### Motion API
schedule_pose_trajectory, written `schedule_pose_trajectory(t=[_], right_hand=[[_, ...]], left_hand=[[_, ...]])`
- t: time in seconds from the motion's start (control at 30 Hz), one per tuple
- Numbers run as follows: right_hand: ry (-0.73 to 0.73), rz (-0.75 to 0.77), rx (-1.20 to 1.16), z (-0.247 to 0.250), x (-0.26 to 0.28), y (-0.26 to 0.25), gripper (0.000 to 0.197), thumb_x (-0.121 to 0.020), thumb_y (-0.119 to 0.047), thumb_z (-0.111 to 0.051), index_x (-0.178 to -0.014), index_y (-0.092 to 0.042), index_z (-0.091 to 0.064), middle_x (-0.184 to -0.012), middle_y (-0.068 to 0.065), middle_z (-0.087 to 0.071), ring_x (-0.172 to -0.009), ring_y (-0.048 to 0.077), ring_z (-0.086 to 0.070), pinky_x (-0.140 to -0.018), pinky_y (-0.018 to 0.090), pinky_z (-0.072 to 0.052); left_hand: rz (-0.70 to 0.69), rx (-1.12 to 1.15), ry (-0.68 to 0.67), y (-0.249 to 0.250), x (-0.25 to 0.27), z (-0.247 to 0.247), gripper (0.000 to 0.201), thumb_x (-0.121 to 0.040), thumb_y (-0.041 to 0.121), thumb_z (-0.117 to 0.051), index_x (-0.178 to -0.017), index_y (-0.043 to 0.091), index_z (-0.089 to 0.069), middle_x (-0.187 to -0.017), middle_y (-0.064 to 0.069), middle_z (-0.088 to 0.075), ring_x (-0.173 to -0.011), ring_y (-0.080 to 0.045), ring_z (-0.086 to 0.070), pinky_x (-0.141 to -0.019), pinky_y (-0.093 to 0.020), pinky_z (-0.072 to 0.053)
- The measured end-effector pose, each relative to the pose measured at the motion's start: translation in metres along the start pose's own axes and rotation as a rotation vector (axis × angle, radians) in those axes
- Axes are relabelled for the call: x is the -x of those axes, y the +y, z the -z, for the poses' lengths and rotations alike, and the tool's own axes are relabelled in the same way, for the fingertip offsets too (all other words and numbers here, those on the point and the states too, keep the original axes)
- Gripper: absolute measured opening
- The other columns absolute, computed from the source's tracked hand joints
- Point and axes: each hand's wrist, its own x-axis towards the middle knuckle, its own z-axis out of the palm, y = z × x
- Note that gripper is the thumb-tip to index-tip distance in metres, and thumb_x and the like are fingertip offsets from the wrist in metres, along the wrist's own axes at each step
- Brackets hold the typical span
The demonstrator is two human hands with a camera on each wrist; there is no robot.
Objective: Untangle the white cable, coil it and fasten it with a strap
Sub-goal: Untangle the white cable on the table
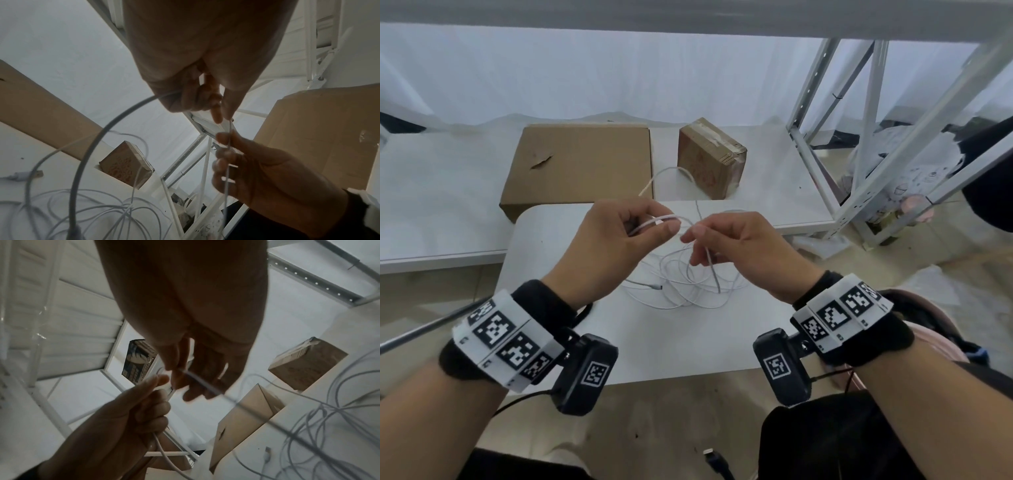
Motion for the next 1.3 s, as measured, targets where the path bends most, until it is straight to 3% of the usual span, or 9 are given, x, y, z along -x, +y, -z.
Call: schedule_pose_trajectory(t=[0.2,0.37,0.47,0.6,0.73,0.9,1.0,1.17,1.3], right_hand=[[0.401,0.049,-0.366,0.012,-0.009,-0.001,0.025,-0.104,-0.012,-0.047,-0.087,-0.009,-0.064,-0.065,0.000,-0.046,-0.050,0.010,-0.040,-0.052,0.025,-0.038],[0.623,-0.088,-0.562,0.030,-0.012,-0.001,0.022,-0.106,-0.013,-0.041,-0.094,-0.009,-0.059,-0.066,0.001,-0.049,-0.050,0.010,-0.038,-0.048,0.021,-0.034],[0.548,-0.235,-0.334,0.028,-0.013,0.006,0.021,-0.103,-0.014,-0.050,-0.120,-0.008,-0.060,-0.086,0.005,-0.065,-0.078,0.017,-0.061,-0.071,0.028,-0.056],[0.476,-0.202,0.059,0.017,-0.011,0.006,0.062,-0.096,-0.023,-0.063,-0.152,-0.020,-0.035,-0.120,-0.003,-0.060,-0.111,0.015,-0.060,-0.100,0.035,-0.048],[0.408,-0.211,0.042,0.006,-0.012,0.009,0.072,-0.093,-0.026,-0.067,-0.154,-0.023,-0.030,-0.131,0.000,-0.059,-0.115,0.015,-0.060,-0.095,0.031,-0.045],[0.357,-0.321,0.133,-0.009,-0.014,0.029,0.079,-0.084,-0.033,-0.075,-0.149,-0.014,-0.035,-0.123,0.008,-0.065,-0.112,0.023,-0.063,-0.103,0.044,-0.048],[0.158,-0.383,0.189,-0.018,-0.006,0.033,0.057,-0.090,-0.028,-0.069,-0.138,-0.006,-0.047,-0.105,0.014,-0.072,-0.085,0.019,-0.070,-0.083,0.035,-0.056],[-0.054,-0.206,0.587,-0.037,0.023,0.011,0.025,-0.102,-0.029,-0.050,-0.117,-0.010,-0.054,-0.110,0.011,-0.066,-0.098,0.027,-0.061,-0.076,0.031,-0.042],[-0.004,0.028,0.570,-0.044,0.041,-0.016,0.018,-0.099,-0.031,-0.055,-0.104,-0.014,-0.052,-0.083,-0.008,-0.058,-0.078,0.015,-0.056,-0.069,0.031,-0.043]], left_hand=[[0.151,0.136,-0.011,-0.007,-0.002,0.007,0.020,-0.095,0.029,-0.064,-0.092,0.013,-0.075,-0.063,-0.002,-0.052,-0.058,-0.015,-0.046,-0.061,-0.029,-0.043],[0.243,0.268,-0.045,-0.007,-0.001,0.011,0.031,-0.103,0.025,-0.050,-0.090,0.008,-0.072,-0.062,0.000,-0.044,-0.056,-0.014,-0.044,-0.055,-0.024,-0.037],[0.258,0.486,-0.087,-0.001,-0.001,0.010,0.029,-0.104,0.023,-0.046,-0.093,0.007,-0.068,-0.064,0.000,-0.035,-0.053,-0.013,-0.030,-0.050,-0.023,-0.022],[0.234,0.668,-0.182,0.012,0.001,0.002,0.026,-0.097,0.027,-0.051,-0.098,0.005,-0.065,-0.062,0.003,-0.035,-0.052,-0.008,-0.025,-0.046,-0.019,-0.018],[0.161,0.844,-0.263,0.027,0.003,-0.005,0.023,-0.100,0.018,-0.046,-0.106,0.005,-0.064,-0.066,0.003,-0.041,-0.057,-0.008,-0.029,-0.051,-0.020,-0.022],[0.096,1.018,-0.256,0.050,0.005,-0.005,0.028,-0.099,0.007,-0.043,-0.122,0.008,-0.059,-0.075,0.001,-0.051,-0.066,-0.010,-0.037,-0.059,-0.021,-0.031],[0.050,1.016,-0.168,0.059,0.008,0.000,0.028,-0.102,0.009,-0.042,-0.124,0.014,-0.058,-0.080,-0.001,-0.056,-0.069,-0.009,-0.045,-0.065,-0.021,-0.039],[-0.022,0.606,0.002,0.066,0.021,-0.007,0.023,-0.104,0.010,-0.050,-0.123,0.018,-0.059,-0.081,-0.003,-0.065,-0.068,-0.015,-0.056,-0.067,-0.026,-0.049],[-0.114,0.135,0.088,0.061,0.032,-0.018,0.012,-0.100,0.014,-0.058,-0.108,0.017,-0.067,-0.077,0.000,-0.071,-0.070,-0.014,-0.066,-0.067,-0.027,-0.054]])
